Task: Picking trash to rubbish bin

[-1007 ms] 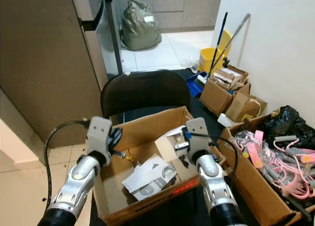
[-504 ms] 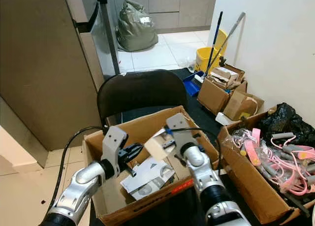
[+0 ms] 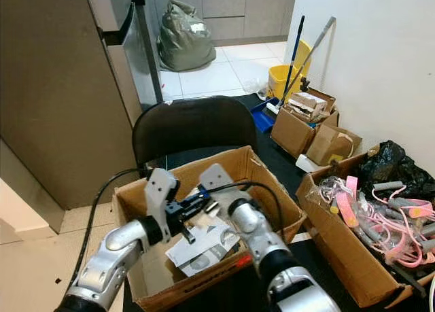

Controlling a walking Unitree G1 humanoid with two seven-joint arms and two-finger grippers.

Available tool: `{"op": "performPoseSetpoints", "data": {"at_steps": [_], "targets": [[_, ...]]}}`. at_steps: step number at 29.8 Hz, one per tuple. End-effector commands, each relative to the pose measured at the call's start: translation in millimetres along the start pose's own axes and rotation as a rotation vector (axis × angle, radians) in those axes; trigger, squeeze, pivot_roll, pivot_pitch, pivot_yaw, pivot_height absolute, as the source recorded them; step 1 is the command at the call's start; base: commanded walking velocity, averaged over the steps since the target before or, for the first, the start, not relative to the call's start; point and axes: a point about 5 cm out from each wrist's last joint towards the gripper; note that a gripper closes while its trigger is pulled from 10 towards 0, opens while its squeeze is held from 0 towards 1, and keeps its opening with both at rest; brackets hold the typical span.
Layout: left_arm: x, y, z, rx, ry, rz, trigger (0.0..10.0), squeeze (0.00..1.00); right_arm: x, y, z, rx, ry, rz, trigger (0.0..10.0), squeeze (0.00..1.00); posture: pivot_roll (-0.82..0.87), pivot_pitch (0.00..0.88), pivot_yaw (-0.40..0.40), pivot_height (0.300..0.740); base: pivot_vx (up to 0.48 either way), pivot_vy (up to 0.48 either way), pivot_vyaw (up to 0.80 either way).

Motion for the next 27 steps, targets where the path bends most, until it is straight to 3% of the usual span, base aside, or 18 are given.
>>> {"op": "performPoseSetpoints", "data": {"at_steps": [1,9,18,19,20,25,26,27], "targets": [[-3.6,2.9,-5,0.038,-0.022,-0.025,10.0,0.00,-6.8,1.1,-8,0.046,0.005,-0.048,10.0,0.00,-0.01,0.080,0.001,0.740,0.000,0.000,0.00],[0.8,10.0,-11,0.116,-0.101,-0.021,10.0,0.00,-22.9,0.4,-13,0.097,0.006,-0.152,10.0,0.00,-0.01,0.088,0.003,0.740,0.000,0.000,0.00],[3.2,13.1,-11,0.129,-0.111,-0.005,10.0,0.00,-24.0,-1.0,-13,0.112,-0.025,-0.160,10.0,0.00,0.00,0.087,-0.001,0.740,0.000,0.000,0.00],[2.8,12.9,-11,0.127,-0.110,-0.006,10.0,0.00,-23.9,-1.2,-13,0.112,-0.039,-0.157,10.0,0.16,0.00,0.086,-0.002,0.740,0.000,0.000,0.00],[2.1,12.2,-10,0.125,-0.108,-0.008,10.0,0.00,-22.6,-1.8,-12,0.111,-0.086,-0.144,10.0,1.00,-0.01,0.087,0.000,0.740,0.000,0.000,0.00],[1.1,11.4,-10,0.123,-0.108,-0.010,10.0,0.00,-23.4,-2.3,-10,0.092,-0.084,-0.171,10.0,1.00,-0.01,0.084,0.002,0.740,0.000,0.000,0.00],[0.8,11.2,-10,0.122,-0.108,-0.011,10.0,0.00,-23.8,-2.4,-10,0.091,-0.083,-0.178,10.0,0.91,-0.01,0.083,0.002,0.740,0.000,0.000,0.00],[0.8,10.8,-10,0.123,-0.109,-0.011,10.0,0.00,-24.5,-2.5,-9,0.089,-0.084,-0.183,10.0,0.00,-0.01,0.083,0.002,0.740,0.000,0.000,0.00]]}}
Point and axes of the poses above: a point about 5 cm out from each wrist's last joint towards the gripper, its own y axis pointing back from the gripper into the wrist, its own z axis along the axis of the wrist's last joint, x = y × z, and after that the axes turned 9 degrees about -y, right-handed
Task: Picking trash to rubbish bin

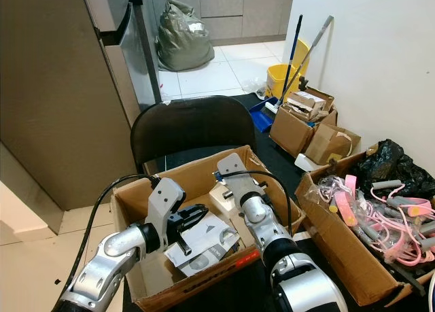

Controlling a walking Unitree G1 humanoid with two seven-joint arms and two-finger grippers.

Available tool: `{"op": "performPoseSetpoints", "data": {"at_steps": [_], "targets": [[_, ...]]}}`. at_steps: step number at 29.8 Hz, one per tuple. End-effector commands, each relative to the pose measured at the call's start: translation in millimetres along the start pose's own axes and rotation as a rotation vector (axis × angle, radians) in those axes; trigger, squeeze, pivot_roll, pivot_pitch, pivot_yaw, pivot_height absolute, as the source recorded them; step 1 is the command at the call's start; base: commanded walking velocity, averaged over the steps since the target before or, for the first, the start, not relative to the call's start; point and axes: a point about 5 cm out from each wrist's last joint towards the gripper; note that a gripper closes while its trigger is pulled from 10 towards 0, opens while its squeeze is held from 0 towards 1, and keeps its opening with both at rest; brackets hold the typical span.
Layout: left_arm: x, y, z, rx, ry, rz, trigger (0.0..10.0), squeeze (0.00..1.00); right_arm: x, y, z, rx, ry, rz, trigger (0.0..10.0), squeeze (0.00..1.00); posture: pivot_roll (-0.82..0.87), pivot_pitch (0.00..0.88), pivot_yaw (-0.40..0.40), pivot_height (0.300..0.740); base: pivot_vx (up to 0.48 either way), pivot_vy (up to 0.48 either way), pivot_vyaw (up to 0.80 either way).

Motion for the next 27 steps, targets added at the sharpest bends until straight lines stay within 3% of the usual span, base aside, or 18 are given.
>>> {"op": "performPoseSetpoints", "data": {"at_steps": [1,5,6,12,13,18,21,23,25,26,27], "targets": [[-1.4,1.9,-3,0.024,-0.002,-0.006,10.0,0.00,-0.1,-0.5,0,0.000,-0.007,-0.010,10.0,0.00,-0.01,0.083,0.002,0.740,0.000,0.000,0.00],[-0.3,1.5,-3,0.025,-0.007,0.002,10.0,0.00,-1.8,-0.9,1,0.001,-0.054,-0.003,10.0,0.00,-0.01,0.081,0.005,0.740,0.000,0.000,0.00],[0.5,1.5,-3,0.026,-0.008,0.007,10.0,0.00,-1.5,-0.9,1,0.002,-0.100,0.020,10.0,1.00,-0.01,0.080,0.005,0.740,0.000,0.000,0.00],[2.1,1.6,-3,0.026,-0.006,0.018,10.0,0.00,-1.2,-0.9,1,0.000,-0.120,0.020,10.0,1.00,-0.01,0.079,0.007,0.740,0.000,0.000,0.00],[2.7,1.6,-3,0.026,-0.007,0.022,10.0,0.00,-0.1,-1.0,1,0.006,-0.154,0.027,10.0,0.00,-0.01,0.077,0.008,0.740,0.000,0.000,0.00],[3.4,1.5,-3,0.027,-0.009,0.027,10.0,0.00,1.5,-1.1,1,0.013,-0.182,0.041,10.0,0.00,-0.01,0.076,0.009,0.740,0.000,0.000,0.00],[7.7,1.4,-5,0.044,-0.023,0.059,10.0,0.00,5.3,-0.9,-4,0.081,-0.335,0.083,10.0,0.00,-0.01,0.074,0.009,0.740,0.000,0.000,0.00],[10.8,1.5,-7,0.069,-0.034,0.082,10.0,0.00,8.3,0.4,-10,0.132,-0.316,0.130,10.0,0.00,-0.01,0.074,0.009,0.740,0.000,0.000,0.00],[15.1,1.8,-11,0.093,-0.046,0.113,10.0,0.00,10.2,3.5,-16,0.157,-0.101,0.217,10.0,0.00,-0.01,0.075,0.010,0.740,0.000,0.000,0.00],[15.4,1.7,-10,0.092,-0.046,0.114,10.0,0.00,9.9,3.9,-15,0.142,-0.045,0.229,10.0,0.00,-0.01,0.075,0.011,0.740,0.000,0.000,0.00],[15.4,1.7,-10,0.092,-0.046,0.114,10.0,0.00,9.9,3.9,-15,0.142,-0.045,0.229,10.0,0.00,-0.01,0.075,0.011,0.740,0.000,0.000,0.00]]}}
Point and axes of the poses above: a point about 5 cm out from each wrist's last joint towards the gripper, its own y axis pointing back from the gripper into the wrist, its own z axis along the axis of the wrist's last joint, x = y × z, and after that the axes turned 9 degrees about -y, right-handed
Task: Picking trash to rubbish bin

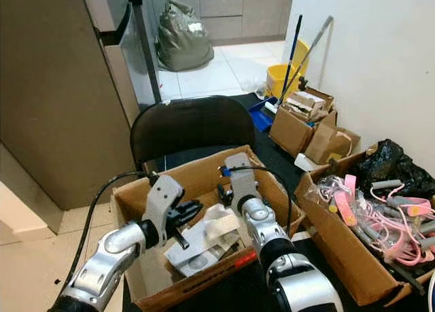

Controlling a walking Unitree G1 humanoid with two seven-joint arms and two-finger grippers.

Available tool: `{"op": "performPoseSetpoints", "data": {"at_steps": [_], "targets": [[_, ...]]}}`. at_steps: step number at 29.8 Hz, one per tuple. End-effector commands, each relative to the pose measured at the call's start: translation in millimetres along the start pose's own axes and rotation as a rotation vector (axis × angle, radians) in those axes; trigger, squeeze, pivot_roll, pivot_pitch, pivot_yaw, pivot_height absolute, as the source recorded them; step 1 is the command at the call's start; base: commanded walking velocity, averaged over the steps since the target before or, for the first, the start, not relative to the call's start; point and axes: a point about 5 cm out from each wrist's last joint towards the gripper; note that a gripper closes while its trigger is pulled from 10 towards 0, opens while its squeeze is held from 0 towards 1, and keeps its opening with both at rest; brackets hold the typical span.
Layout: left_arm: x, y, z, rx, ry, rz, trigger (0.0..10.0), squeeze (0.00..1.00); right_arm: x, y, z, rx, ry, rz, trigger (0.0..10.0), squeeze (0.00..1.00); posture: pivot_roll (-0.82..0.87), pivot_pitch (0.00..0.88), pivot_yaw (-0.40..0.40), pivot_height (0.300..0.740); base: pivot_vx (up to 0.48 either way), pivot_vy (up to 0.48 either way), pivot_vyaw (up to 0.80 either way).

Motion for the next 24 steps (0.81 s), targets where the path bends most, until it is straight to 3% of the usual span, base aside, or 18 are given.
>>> {"op": "performPoseSetpoints", "data": {"at_steps": [1,4,6,9,13,16,19,24], "targets": [[2.7,2.7,-6,0.029,-0.011,0.008,10.0,0.00,2.4,1.8,-4,-0.001,0.065,0.019,10.0,0.00,-0.01,0.074,0.011,0.740,0.000,0.000,0.00],[9.2,2.4,-4,0.023,-0.013,0.074,10.0,0.00,-11.3,4.7,6,-0.109,-0.115,-0.083,10.0,0.00,-0.01,0.073,0.008,0.740,0.000,0.000,0.00],[12.2,2.4,-4,0.023,-0.004,0.104,10.0,0.00,-16.0,6.2,7,-0.135,-0.170,-0.114,10.0,0.00,-0.01,0.073,0.008,0.740,0.000,0.000,0.00],[31.6,5.6,-4,0.016,0.036,0.302,10.0,0.00,-36.6,17.6,4,-0.218,-0.312,-0.206,10.0,0.00,-0.01,0.073,0.008,0.740,0.000,0.000,0.00],[43.2,11.0,-4,0.003,0.047,0.436,10.0,0.00,-51.1,30.8,-2,-0.281,-0.329,-0.270,10.0,0.00,-0.01,0.070,0.009,0.740,0.000,0.000,0.00],[43.6,12.3,-6,0.012,0.055,0.479,10.0,0.00,-57.8,40.5,-10,-0.300,-0.342,-0.323,10.0,0.00,-0.02,0.068,0.015,0.740,0.000,0.000,0.00],[37.0,8.9,-8,0.029,0.071,0.477,10.0,0.00,-61.2,50.0,-24,-0.287,-0.368,-0.367,10.0,0.00,-0.02,0.064,0.021,0.740,0.000,0.000,0.00],[35.0,6.7,-6,0.017,0.085,0.480,10.0,0.00,-60.7,52.7,-28,-0.283,-0.388,-0.372,10.0,0.00,-0.02,0.063,0.024,0.740,0.000,0.000,0.00]]}}
Point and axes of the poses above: a point about 5 cm out from each wrist's last joint towards the gripper, its own y axis pointing back from the gripper into the wrist, its own z axis along the axis of the wrist's last joint, x = y × z, and after that the axes turned 9 degrees about -y, right-handed
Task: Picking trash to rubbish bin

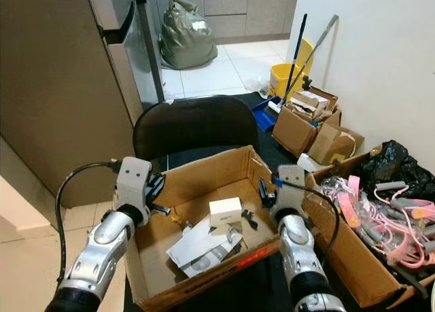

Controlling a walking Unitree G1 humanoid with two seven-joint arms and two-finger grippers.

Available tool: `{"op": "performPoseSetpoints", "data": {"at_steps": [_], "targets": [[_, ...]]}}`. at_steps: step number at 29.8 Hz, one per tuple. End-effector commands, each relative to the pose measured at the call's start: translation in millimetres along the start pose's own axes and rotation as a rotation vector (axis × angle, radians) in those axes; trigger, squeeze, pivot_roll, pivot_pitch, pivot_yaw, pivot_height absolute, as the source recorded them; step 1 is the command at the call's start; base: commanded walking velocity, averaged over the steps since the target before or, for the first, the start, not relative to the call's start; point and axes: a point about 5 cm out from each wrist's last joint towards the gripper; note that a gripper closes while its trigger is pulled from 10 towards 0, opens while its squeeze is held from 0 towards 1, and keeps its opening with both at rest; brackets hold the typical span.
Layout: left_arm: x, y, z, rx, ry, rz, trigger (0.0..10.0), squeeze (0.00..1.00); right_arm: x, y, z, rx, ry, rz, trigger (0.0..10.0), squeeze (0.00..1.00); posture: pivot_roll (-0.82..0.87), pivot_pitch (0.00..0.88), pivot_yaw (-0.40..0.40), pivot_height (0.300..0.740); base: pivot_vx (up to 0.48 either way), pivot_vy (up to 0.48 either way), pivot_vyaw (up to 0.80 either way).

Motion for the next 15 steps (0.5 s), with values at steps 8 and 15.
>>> {"op": "performPoseSetpoints", "data": {"at_steps": [8,15], "targets": [[-4.2,-2.2,-5.8,0.021,0.060,0.033,10.0,0.00,2.5,6.9,-1.9,-0.006,-0.013,0.000,10.0,0.00,-0.03,0.055,0.026,0.740,-0.131,0.000,0.00],[-3.1,-1.9,-6.7,0.023,0.077,0.042,10.0,0.00,5.4,8.2,-1.6,-0.004,-0.016,0.008,10.0,0.00,-0.03,0.047,0.021,0.740,-0.282,0.000,0.00]]}}
Point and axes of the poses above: a point about 5 cm out from each wrist's last joint towards the gripper, its own y axis pointing back from the gripper into the wrist, its own z axis along the axis of the wrist's last joint, x = y × z, and after that the axes turned 9 degrees about -y, right-handed
